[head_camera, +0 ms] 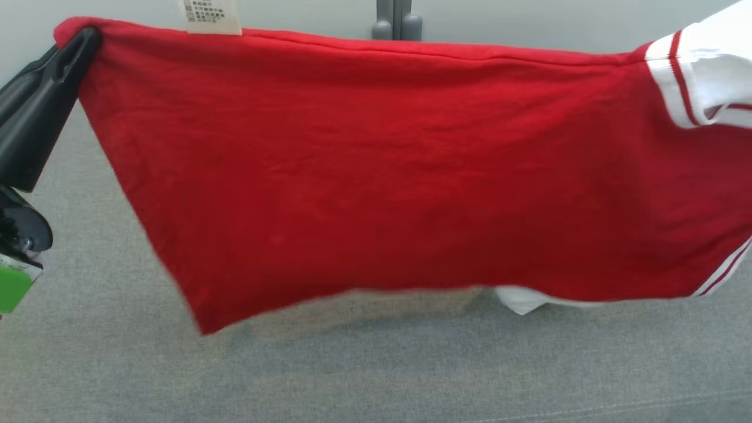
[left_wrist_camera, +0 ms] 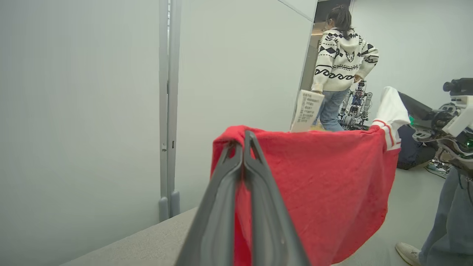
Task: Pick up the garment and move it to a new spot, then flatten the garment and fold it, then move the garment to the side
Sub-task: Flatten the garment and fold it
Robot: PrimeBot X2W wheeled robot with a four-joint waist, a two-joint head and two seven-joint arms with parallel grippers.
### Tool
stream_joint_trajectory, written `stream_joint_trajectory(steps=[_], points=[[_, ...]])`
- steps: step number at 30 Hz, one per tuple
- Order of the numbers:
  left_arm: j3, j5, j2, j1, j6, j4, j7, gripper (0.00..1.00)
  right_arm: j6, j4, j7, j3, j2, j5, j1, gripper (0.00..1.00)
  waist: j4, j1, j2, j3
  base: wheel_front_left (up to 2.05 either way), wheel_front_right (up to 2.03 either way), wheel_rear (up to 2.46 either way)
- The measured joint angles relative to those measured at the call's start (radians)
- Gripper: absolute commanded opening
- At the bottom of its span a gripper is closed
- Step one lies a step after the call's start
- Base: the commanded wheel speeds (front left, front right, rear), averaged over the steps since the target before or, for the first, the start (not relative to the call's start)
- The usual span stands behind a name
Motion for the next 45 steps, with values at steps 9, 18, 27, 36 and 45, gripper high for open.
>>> stream_joint_trajectory(steps=[9, 18, 27, 36, 45], points=[[-0.086, -0.152, -0.024, -0.001, 0.078, 0.156, 0.192, 0.00, -0.027, 0.133, 0.127, 0.186, 0.036, 0.039, -0.005, 0.00, -0.001, 0.0000, 0.0000, 0.095, 0.00, 0.00, 0.00], [-0.085, 0.120, -0.239, -0.374, 0.125, 0.504, 0.207, 0.00, -0.157, 0.342, 0.057, 0.245, 0.301, -0.177, -0.671, 0.00, 0.055, 0.0001, -0.0001, 0.221, 0.00, 0.00, 0.00], [-0.057, 0.188, -0.411, -0.430, 0.113, 0.463, -0.026, 0.00, -0.138, 0.295, -0.012, 0.354, 0.427, -0.250, -0.806, 0.00, 0.092, 0.0001, -0.0001, 0.344, 0.00, 0.00, 0.00], [-0.172, 0.267, -0.465, 0.009, 0.071, 0.675, -0.094, 0.00, -0.139, 0.412, -0.120, 0.428, 0.492, -0.233, -0.189, 0.00, 0.085, 0.0001, 0.0000, 0.430, 0.00, 0.00, 0.00], [0.027, 0.292, -0.529, 0.052, 0.031, 0.778, -0.081, 0.00, -0.077, 0.431, -0.190, 0.433, 0.488, -0.192, -0.034, 0.00, 0.073, 0.0001, 0.0000, 0.359, 0.00, 0.00, 0.00]])
